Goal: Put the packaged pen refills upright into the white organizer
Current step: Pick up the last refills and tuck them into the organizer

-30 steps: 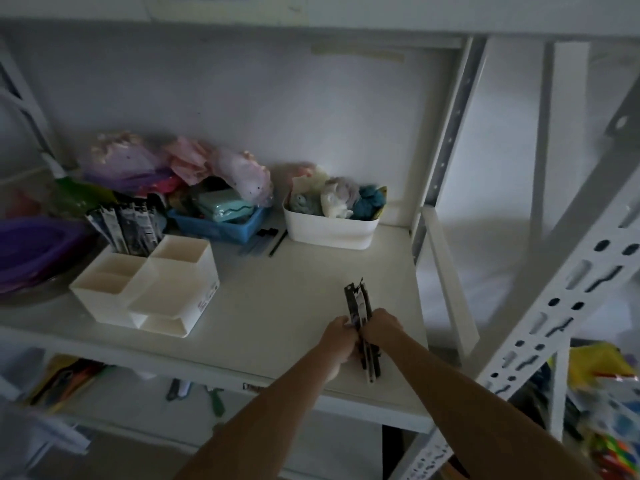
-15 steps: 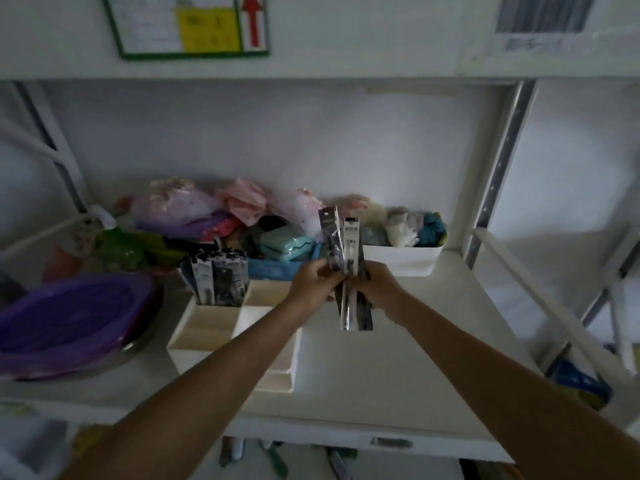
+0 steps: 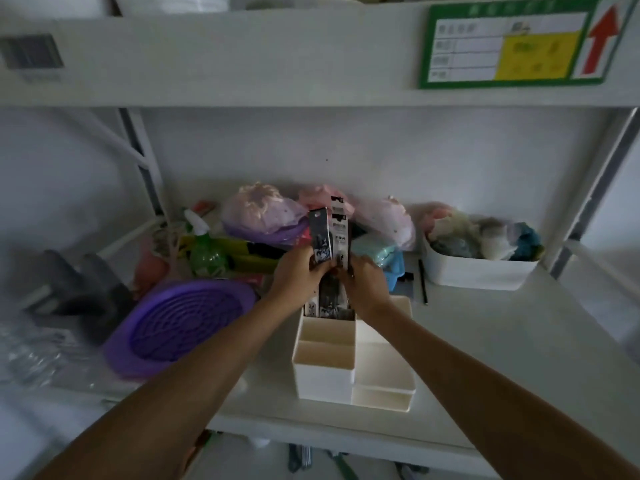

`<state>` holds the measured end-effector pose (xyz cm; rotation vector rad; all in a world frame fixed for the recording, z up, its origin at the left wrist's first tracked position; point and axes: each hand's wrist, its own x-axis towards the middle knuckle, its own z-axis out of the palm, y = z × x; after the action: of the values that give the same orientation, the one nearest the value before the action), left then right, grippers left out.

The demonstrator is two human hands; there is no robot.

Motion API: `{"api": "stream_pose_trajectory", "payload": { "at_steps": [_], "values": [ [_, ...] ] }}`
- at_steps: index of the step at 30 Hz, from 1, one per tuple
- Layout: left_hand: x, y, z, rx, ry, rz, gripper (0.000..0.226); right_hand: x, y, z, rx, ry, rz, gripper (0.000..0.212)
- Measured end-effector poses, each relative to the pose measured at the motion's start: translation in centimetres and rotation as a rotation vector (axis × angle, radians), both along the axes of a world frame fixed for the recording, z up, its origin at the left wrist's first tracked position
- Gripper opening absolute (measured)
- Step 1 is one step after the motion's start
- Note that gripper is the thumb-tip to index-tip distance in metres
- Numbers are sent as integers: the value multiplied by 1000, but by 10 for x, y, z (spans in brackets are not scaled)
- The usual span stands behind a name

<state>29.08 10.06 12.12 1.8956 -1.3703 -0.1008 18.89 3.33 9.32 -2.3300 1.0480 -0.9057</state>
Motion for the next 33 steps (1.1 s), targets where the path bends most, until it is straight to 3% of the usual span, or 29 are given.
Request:
{"api": "stream_pose_trajectory", "payload": {
  "at_steps": [9, 12, 15, 21, 25, 30, 33],
  "values": [
    [21, -10, -17, 27, -49, -30, 16, 0, -1, -23, 116, 144, -89, 15],
    [26, -14, -23, 71, -59, -57, 28, 2, 5, -28, 138, 179, -143, 13],
    [35, -16, -34, 75, -182, -4, 30, 9, 12, -28, 129, 213, -206, 25],
    [37, -10, -42, 150, -25, -138, 38, 25, 30, -17, 69, -86, -317, 31],
    [36, -1, -29, -36, 218, -273, 49, 29, 37, -7, -17, -219, -329, 21],
    [28, 5, -21, -286, 12, -219, 18, 24, 31, -11, -79, -119, -329, 11],
    [28, 0, -23, -252, 47, -126, 31, 13, 22, -26, -102, 43, -352, 16]
  ]
}}
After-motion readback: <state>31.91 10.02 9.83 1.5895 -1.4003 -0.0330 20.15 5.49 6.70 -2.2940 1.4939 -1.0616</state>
